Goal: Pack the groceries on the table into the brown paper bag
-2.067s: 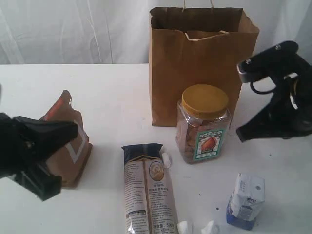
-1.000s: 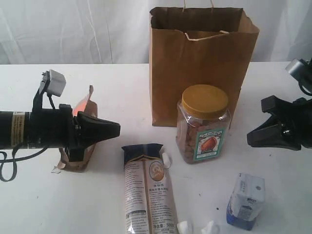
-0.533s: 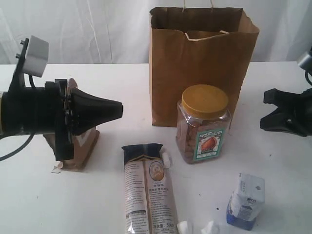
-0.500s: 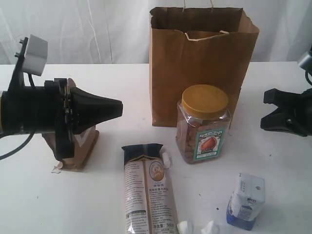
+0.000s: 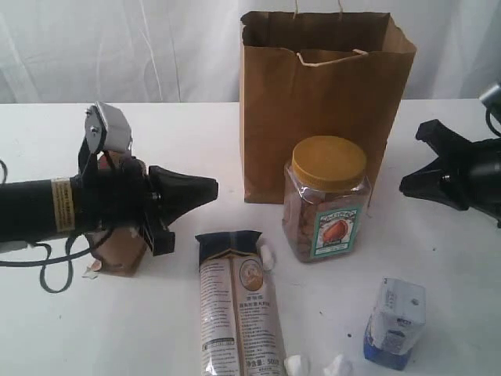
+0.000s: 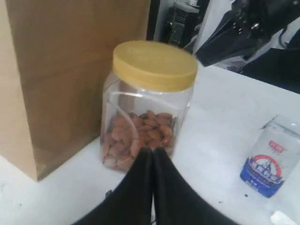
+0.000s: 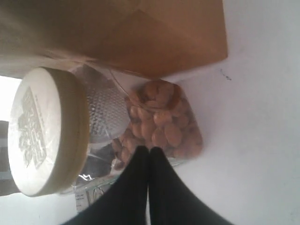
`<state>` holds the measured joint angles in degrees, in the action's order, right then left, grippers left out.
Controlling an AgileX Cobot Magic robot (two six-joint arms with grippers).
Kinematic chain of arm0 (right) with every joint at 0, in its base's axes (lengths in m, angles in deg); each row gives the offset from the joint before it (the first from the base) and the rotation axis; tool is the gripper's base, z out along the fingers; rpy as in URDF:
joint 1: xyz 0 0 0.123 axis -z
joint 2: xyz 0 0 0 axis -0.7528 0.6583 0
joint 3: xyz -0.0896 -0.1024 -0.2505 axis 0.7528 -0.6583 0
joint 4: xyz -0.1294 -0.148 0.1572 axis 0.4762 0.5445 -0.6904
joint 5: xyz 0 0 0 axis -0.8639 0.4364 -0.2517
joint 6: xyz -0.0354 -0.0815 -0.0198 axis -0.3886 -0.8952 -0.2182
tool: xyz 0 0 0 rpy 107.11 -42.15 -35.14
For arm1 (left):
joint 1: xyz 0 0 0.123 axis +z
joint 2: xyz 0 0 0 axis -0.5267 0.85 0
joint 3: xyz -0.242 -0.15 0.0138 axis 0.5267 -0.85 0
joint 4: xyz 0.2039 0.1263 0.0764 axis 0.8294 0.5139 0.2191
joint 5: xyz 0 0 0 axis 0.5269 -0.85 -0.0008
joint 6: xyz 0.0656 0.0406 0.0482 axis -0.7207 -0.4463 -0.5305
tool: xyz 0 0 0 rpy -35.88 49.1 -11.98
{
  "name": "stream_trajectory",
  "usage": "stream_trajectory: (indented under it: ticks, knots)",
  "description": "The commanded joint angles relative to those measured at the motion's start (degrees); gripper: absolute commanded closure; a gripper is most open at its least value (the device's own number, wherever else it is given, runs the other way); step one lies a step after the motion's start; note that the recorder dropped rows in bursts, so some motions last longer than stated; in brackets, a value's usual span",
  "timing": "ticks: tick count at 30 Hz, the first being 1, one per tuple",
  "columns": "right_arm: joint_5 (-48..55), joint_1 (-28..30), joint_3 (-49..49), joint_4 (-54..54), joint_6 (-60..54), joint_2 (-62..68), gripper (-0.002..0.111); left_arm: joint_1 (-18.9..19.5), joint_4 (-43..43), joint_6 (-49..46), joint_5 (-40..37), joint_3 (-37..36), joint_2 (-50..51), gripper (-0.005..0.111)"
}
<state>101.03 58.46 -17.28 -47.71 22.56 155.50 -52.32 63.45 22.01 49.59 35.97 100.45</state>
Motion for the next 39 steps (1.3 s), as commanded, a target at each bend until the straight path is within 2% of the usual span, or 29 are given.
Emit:
stream_trajectory:
  ticks: [1,11,19,21,24,28,39]
  knots:
    - [0.26,0.42,-0.07,-0.52,-3.14,0.1,0.108,0.5,2.43,0.51,0.99,4.25,10.11,0.107]
    - [0.65,0.08,-0.07,-0.65,-6.29,0.45,0.108,-0.49,3.36,1.11,0.99,18.08,20.29,0.107]
    - [5.83,0.08,-0.07,-0.65,-11.03,0.58,0.108,-4.83,3.36,1.59,0.99,24.89,24.03,0.107]
    - [5.96,0.08,-0.07,-0.53,-11.44,0.58,0.108,-5.67,3.36,1.59,0.99,26.23,24.12,0.107]
    - [5.35,0.08,-0.07,-0.53,-12.02,0.58,0.108,-6.53,4.15,1.49,-4.31,27.63,24.12,0.107]
    - [5.35,0.08,-0.07,-0.31,-12.0,0.58,0.108,-7.03,4.8,-0.5,-6.99,28.73,24.12,0.107]
    - [6.08,0.08,-0.19,2.63,-12.22,0.58,0.108,-7.03,5.11,-1.32,-10.13,33.89,26.38,0.107]
